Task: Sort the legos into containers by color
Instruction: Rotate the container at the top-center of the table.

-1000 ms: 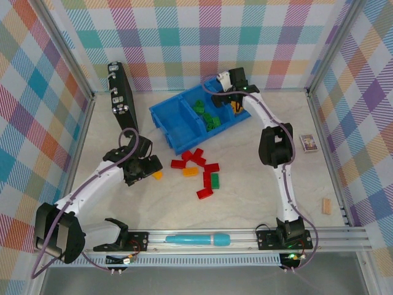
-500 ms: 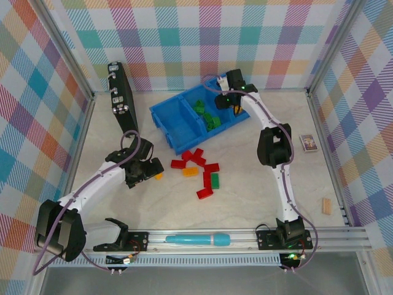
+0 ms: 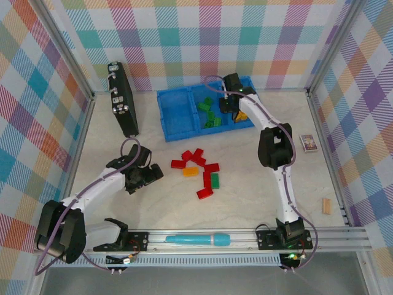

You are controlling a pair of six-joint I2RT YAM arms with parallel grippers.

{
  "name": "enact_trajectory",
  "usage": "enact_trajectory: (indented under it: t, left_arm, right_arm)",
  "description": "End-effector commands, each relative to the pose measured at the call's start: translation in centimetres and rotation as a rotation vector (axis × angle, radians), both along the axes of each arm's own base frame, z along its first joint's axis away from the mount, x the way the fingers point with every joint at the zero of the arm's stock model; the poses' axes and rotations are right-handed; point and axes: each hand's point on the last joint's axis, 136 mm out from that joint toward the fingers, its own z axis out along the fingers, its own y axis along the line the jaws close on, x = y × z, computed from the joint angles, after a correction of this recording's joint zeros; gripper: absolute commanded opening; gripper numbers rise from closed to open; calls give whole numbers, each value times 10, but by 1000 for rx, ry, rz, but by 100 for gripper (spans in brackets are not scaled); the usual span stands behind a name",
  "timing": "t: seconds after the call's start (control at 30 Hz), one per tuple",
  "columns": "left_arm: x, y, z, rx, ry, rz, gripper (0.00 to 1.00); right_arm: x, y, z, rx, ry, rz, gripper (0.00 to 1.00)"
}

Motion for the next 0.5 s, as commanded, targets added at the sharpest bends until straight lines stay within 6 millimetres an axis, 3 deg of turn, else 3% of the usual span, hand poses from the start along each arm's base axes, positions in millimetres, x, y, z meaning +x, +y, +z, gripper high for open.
enact_trajectory:
  t: [0.0,0.17,0.33,0.47]
  left_arm:
    - [9,-2,1,-39,-46,0,98]
    - [12,-1,-7,-71,-51,-7,98]
    - [19,-1,-14,-85,-61,-14,98]
    - [31,-2,-17,-102,-76,1,98]
  right_arm:
    - [-40,-1,0,-46,115,-121,26]
    - [-68,-3,-4,-50,185,-219,27]
    - [-79,1,-2,-32,196,-248,29]
    - [-86,10,-2,-35,198,-213,43]
